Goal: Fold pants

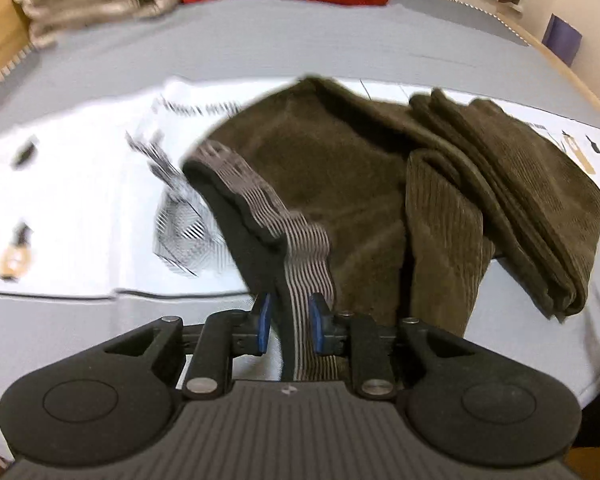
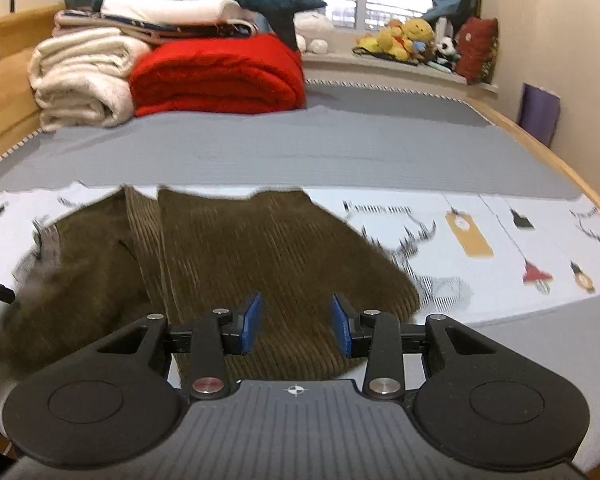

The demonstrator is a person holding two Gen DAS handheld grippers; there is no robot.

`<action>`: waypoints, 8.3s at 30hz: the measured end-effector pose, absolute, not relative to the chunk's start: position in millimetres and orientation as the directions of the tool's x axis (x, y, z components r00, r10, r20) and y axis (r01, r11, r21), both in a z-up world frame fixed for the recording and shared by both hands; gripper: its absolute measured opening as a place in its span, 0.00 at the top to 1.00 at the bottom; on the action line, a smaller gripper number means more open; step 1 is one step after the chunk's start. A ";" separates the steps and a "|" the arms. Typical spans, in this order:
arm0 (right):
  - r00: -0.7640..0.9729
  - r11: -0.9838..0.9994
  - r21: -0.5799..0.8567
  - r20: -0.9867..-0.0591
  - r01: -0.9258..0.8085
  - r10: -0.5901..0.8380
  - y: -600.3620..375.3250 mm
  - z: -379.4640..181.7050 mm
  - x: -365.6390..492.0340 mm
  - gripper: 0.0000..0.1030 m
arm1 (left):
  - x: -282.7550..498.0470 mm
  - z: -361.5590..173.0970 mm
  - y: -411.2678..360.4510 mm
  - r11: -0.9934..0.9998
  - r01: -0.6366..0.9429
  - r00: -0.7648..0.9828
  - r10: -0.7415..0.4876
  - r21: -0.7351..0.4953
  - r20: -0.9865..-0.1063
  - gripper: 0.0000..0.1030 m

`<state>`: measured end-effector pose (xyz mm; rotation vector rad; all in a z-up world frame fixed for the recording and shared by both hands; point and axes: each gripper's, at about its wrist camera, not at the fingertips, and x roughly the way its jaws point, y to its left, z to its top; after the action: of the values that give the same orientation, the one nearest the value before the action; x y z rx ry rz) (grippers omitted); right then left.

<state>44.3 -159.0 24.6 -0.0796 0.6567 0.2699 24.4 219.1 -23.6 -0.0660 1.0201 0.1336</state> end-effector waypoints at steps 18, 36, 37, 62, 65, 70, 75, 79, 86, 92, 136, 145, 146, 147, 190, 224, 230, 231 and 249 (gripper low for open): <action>0.687 0.882 -0.114 -0.675 -0.458 0.269 -122.3 1.9 108.8 0.54 | 54.4 -29.2 166.7 0.970 -0.174 0.549 -0.049 -0.172 -0.834 0.48; 0.514 0.801 -0.077 -0.802 -0.594 0.304 -70.8 -38.8 122.3 0.33 | 76.2 -59.8 140.6 0.984 -0.162 0.450 0.006 -0.075 -0.893 0.26; 0.509 0.789 -0.092 -0.807 -0.608 0.298 -65.8 -41.3 121.0 0.33 | 76.6 -60.4 140.2 0.984 -0.163 0.445 0.009 -0.072 -0.895 0.26; 0.762 0.923 0.257 -0.645 0.287 -0.057 -388.4 3.5 127.0 0.95 | 70.2 -66.9 124.8 0.998 -0.047 0.421 -0.014 -0.037 -0.907 0.23; 0.681 0.857 0.336 -0.732 0.392 -0.024 -427.7 -20.4 123.3 0.95 | 68.9 -70.7 112.1 0.999 0.029 0.398 -0.040 -0.031 -0.916 0.23; 0.630 0.821 0.345 -0.776 0.454 -0.023 -440.2 -31.6 124.9 0.94 | 62.7 -81.5 87.4 0.991 0.134 0.362 -0.031 0.019 -0.932 0.23; 0.617 0.820 0.332 -0.787 0.466 -0.031 -438.4 -32.3 135.1 0.90 | 58.7 -84.7 80.7 0.984 0.171 0.367 -0.025 0.041 -0.930 0.24; 0.538 0.840 0.279 -0.843 0.465 -0.018 -434.2 -49.5 148.9 0.78 | 58.9 -83.2 83.0 0.985 0.175 0.362 -0.063 0.001 -0.930 0.45; 0.492 0.940 0.072 -0.864 0.333 -0.108 -409.3 -61.7 169.5 0.65 | 49.0 -87.8 79.9 0.966 0.253 0.274 -0.122 -0.051 -0.954 0.82; 0.520 0.976 -0.206 -0.827 0.075 -0.215 -359.1 -71.8 179.0 0.57 | 31.1 -84.4 80.2 0.938 0.341 0.272 -0.167 -0.067 -0.948 0.80; 0.582 0.893 0.158 -0.802 0.421 -0.133 -525.3 -84.8 180.1 0.75 | 65.2 -73.3 31.0 0.878 0.402 0.263 -0.384 -0.262 -0.885 0.36; 0.608 0.619 0.336 -0.737 0.710 -0.297 -596.7 -66.8 126.2 0.94 | 77.3 -78.1 17.1 0.894 0.377 0.270 -0.355 -0.241 -0.895 0.35; 0.572 0.546 0.373 -0.780 0.751 -0.254 -609.0 -79.2 119.2 0.94 | 77.0 -81.8 15.8 0.899 0.376 0.258 -0.334 -0.225 -0.907 0.35; 0.541 0.492 0.387 -0.812 0.780 -0.218 -616.7 -89.1 113.8 0.94 | 75.9 -84.8 16.8 0.902 0.378 0.246 -0.316 -0.210 -0.916 0.35; 0.752 0.971 0.235 -0.648 0.052 0.117 -255.2 19.9 150.0 0.58 | 62.9 -90.9 227.4 0.973 -0.214 0.313 -0.020 -0.091 -0.949 0.27; 0.707 0.967 0.220 -0.704 0.125 0.069 -278.1 -2.9 172.3 0.58 | 27.4 -58.5 222.0 0.982 -0.166 0.386 0.153 0.094 -0.910 0.58; 0.710 0.967 0.228 -0.700 0.118 0.079 -274.4 -2.4 173.0 0.58 | 35.4 -32.6 205.9 0.978 -0.185 0.538 0.181 0.095 -0.823 0.43; 0.711 0.967 0.228 -0.699 0.117 0.079 -274.5 -2.1 172.9 0.58 | 40.1 -30.5 201.7 0.981 -0.177 0.552 0.164 0.078 -0.817 0.44; 0.641 0.952 0.288 -0.751 0.100 0.160 -267.0 -18.4 194.1 0.56 | 95.1 -63.4 120.4 0.998 0.036 0.492 0.020 0.044 -0.871 0.72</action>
<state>194.1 -267.0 -18.4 0.3179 0.8782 0.0348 95.1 120.4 -63.4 0.0584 1.0569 -0.0094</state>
